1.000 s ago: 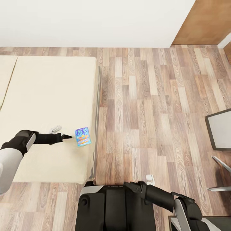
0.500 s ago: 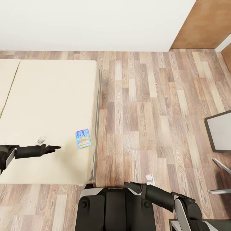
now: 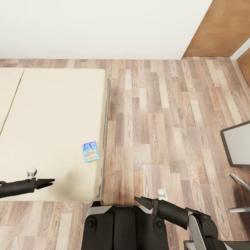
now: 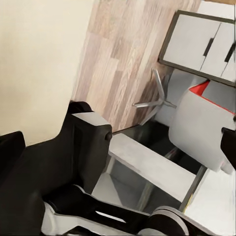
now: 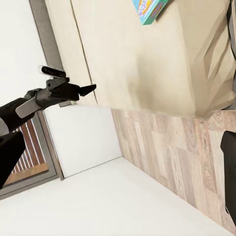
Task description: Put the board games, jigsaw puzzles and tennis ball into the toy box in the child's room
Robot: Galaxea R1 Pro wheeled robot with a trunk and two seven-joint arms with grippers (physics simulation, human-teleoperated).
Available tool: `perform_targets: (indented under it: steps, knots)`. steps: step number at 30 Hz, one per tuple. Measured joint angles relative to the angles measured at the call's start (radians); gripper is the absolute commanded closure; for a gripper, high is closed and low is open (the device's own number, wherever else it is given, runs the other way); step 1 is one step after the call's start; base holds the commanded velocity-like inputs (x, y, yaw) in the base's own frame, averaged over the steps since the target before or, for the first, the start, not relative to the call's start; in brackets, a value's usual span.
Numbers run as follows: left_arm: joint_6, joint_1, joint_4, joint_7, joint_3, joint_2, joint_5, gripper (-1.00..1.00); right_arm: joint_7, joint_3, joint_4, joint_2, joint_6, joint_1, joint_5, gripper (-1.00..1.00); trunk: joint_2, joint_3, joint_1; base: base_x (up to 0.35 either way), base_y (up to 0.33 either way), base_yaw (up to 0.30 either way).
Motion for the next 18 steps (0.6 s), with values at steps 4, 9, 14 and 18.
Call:
perform_targets:
  steps: [4,9,14,18]
  knots:
    - [-0.011,0.015,0.034,-0.002,0.011,0.001,0.069,-1.0,0.001,0.001,0.0,0.001,0.0,0.001,0.003,-1.0,0.0,0.002,0.0,0.0,0.0,0.0]
    - [-0.015,0.02,0.046,-0.003,0.013,-0.002,0.125,-1.0,0.0,0.001,0.0,0.002,-0.001,0.001,0.006,-1.0,0.0,0.003,0.0,0.0,0.0,0.0]
    - [-0.017,0.022,0.047,-0.003,0.012,-0.003,0.131,-1.0,0.0,0.001,0.0,0.001,-0.001,0.001,0.003,-1.0,0.0,0.003,0.0,0.0,0.0,0.0]
    - [-0.017,0.022,0.045,-0.003,0.011,-0.004,0.133,-1.0,0.0,0.001,0.0,0.001,-0.001,0.001,0.003,-1.0,0.0,0.003,0.0,0.0,0.0,0.0]
